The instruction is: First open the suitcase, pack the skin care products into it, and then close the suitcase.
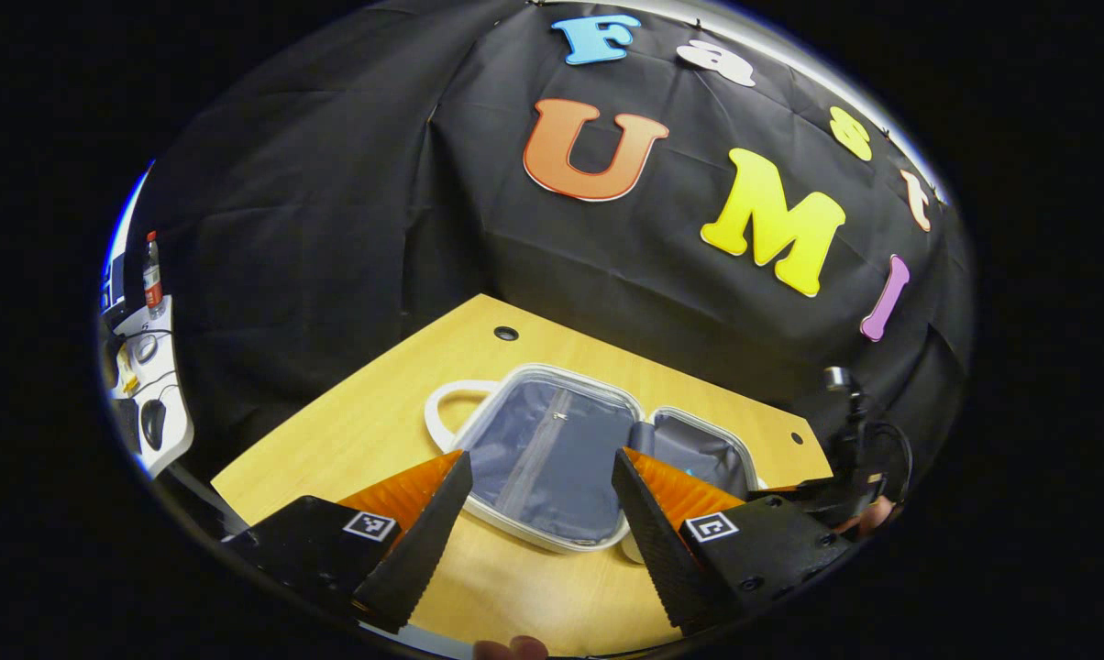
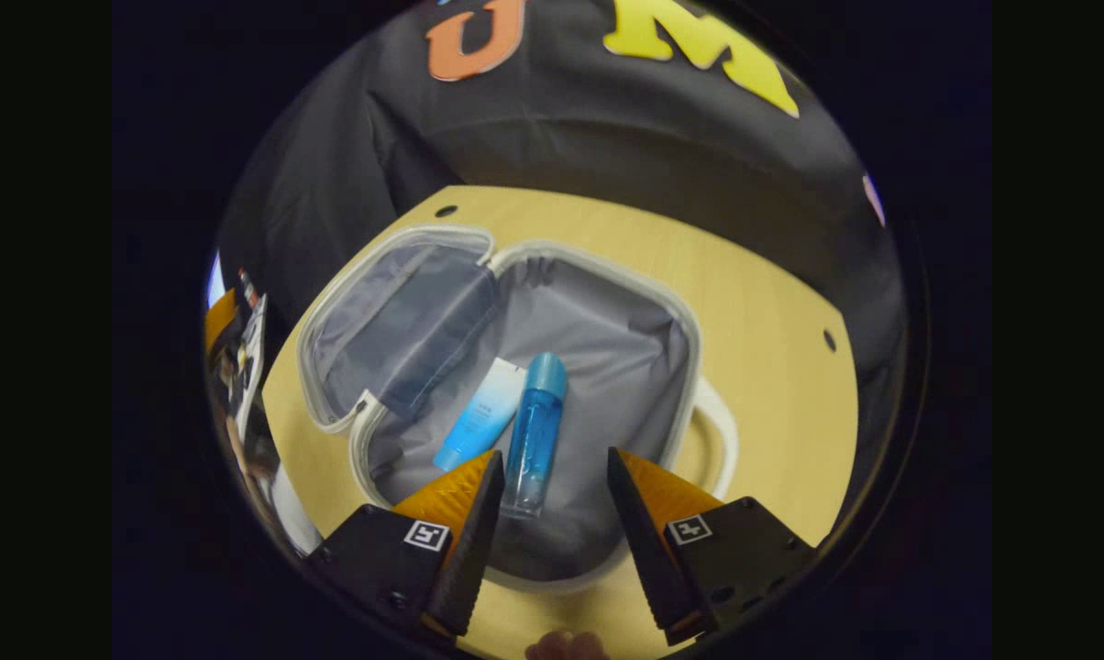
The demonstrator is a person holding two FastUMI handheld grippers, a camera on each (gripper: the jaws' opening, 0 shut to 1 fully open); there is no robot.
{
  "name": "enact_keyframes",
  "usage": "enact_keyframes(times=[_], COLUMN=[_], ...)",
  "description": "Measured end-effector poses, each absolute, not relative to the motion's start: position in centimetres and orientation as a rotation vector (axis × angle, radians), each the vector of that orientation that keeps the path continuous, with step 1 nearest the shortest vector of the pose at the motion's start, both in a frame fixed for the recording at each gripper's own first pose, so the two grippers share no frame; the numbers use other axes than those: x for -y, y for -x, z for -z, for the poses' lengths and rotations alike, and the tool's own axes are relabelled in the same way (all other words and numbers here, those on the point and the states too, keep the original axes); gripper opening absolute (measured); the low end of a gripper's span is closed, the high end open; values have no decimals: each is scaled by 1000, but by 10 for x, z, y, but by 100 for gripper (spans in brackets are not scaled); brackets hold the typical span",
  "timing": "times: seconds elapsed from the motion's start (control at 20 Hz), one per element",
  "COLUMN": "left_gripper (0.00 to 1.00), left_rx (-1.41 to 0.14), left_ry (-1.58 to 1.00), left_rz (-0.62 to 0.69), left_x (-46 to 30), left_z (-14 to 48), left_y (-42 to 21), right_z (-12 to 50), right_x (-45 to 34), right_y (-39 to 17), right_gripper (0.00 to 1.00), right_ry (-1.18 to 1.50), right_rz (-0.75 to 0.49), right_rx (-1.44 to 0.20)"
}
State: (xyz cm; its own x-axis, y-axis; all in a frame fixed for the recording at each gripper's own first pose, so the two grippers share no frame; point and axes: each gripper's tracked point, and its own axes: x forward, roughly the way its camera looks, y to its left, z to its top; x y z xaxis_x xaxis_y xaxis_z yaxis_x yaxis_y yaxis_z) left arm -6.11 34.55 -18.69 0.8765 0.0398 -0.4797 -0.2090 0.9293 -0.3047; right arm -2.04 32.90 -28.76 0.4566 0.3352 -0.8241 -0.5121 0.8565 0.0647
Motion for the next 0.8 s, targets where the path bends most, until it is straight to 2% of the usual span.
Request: enact_keyframes(times=[0.05, 0.1, 0.25, 0.6, 0.8], left_gripper=[99, 98, 98, 96, 94], left_rx=[-481, -479, -490, -570, -630], left_ry=[368, 394, 554, 896, 1109], left_rz=[-133, -120, -86, -43, -14], left_x=[-357, -367, -395, -453, -453], left_z=[191, 197, 226, 315, 343], left_y=[59, 55, 37, -30, -59], right_z=[274, 261, 230, 193, 193], right_x=[-326, -322, -301, -277, -268], right_y=[25, 33, 44, 47, 54], right_gripper=[64, 68, 68, 66, 67], right_ry=[225, 231, 270, 344, 383], right_rz=[-558, -590, -621, -586, -560], right_rx=[-934, -910, -842, -788, -801])
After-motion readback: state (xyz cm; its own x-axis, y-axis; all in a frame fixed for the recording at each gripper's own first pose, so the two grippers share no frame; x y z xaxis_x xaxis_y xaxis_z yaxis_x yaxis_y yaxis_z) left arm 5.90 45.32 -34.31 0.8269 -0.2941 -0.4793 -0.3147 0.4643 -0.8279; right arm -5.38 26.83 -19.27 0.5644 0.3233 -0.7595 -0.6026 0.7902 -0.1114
